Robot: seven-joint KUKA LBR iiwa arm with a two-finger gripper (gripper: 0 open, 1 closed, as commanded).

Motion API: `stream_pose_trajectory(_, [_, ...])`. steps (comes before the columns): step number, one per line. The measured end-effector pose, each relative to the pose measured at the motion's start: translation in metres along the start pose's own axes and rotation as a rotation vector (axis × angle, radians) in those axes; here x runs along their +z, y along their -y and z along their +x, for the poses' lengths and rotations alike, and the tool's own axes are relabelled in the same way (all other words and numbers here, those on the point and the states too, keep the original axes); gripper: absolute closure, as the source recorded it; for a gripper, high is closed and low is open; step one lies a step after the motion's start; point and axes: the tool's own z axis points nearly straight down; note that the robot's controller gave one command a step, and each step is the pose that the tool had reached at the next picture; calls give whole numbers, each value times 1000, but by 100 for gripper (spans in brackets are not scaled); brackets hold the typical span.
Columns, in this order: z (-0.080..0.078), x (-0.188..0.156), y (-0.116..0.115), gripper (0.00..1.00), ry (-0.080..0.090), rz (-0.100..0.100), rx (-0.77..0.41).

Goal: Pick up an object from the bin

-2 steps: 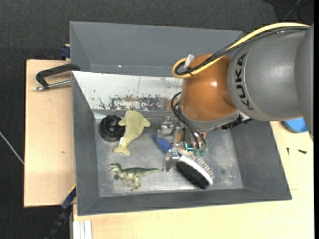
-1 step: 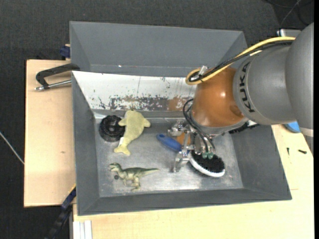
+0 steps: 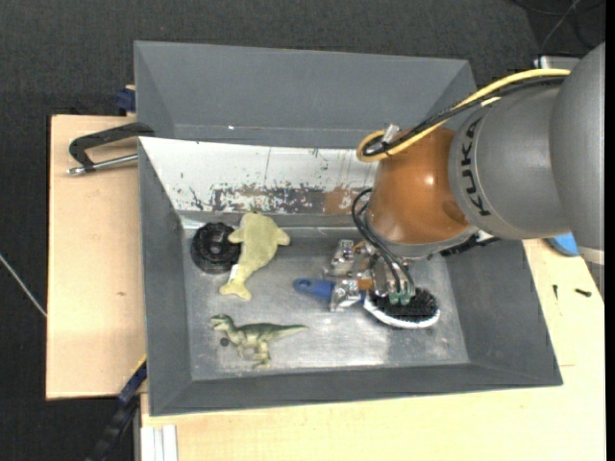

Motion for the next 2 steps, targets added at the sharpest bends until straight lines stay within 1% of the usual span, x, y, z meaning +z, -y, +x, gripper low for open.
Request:
stream_pose_trajectory(1, [39, -109, -8, 100, -7, 0, -10])
stream_pose_trajectory(2, [42, -151, -3, 100, -8, 0, -4])
